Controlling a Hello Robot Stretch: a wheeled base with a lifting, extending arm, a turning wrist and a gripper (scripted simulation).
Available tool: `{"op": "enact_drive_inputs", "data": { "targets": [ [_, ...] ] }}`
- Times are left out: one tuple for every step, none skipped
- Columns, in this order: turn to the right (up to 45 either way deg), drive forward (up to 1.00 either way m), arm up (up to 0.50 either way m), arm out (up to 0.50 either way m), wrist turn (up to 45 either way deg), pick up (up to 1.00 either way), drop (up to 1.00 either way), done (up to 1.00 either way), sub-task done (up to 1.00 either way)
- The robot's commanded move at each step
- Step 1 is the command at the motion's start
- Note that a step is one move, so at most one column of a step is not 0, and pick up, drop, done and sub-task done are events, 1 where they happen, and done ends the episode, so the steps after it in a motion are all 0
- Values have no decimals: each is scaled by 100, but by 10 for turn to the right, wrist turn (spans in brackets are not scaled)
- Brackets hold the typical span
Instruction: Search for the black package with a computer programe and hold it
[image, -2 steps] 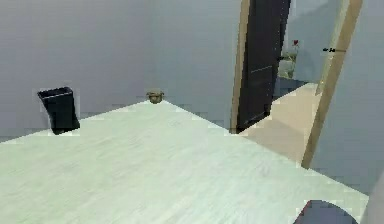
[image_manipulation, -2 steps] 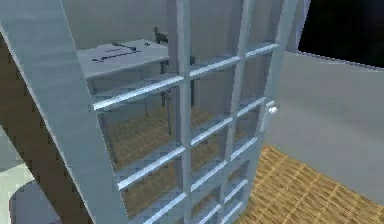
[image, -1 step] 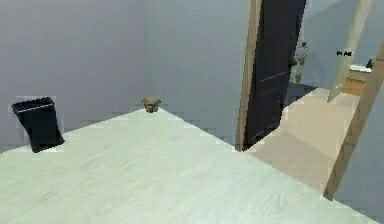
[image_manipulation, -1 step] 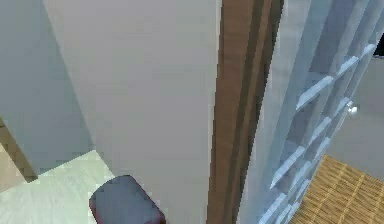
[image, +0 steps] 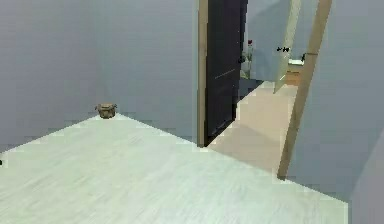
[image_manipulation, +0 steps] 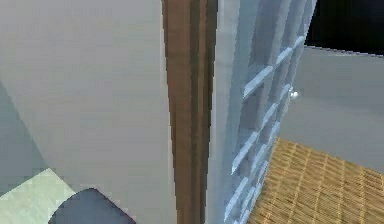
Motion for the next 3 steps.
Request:
{"op": "enact_drive_inputs", "data": {
  "targets": [
    [0, 35, 0, 0, 0, 0, 0, 0, 0],
    [-450, 0, 0, 0, 0, 0, 0, 0, 0],
    [-120, 0, 0, 0, 0, 0, 0, 0, 0]
  ]
}}
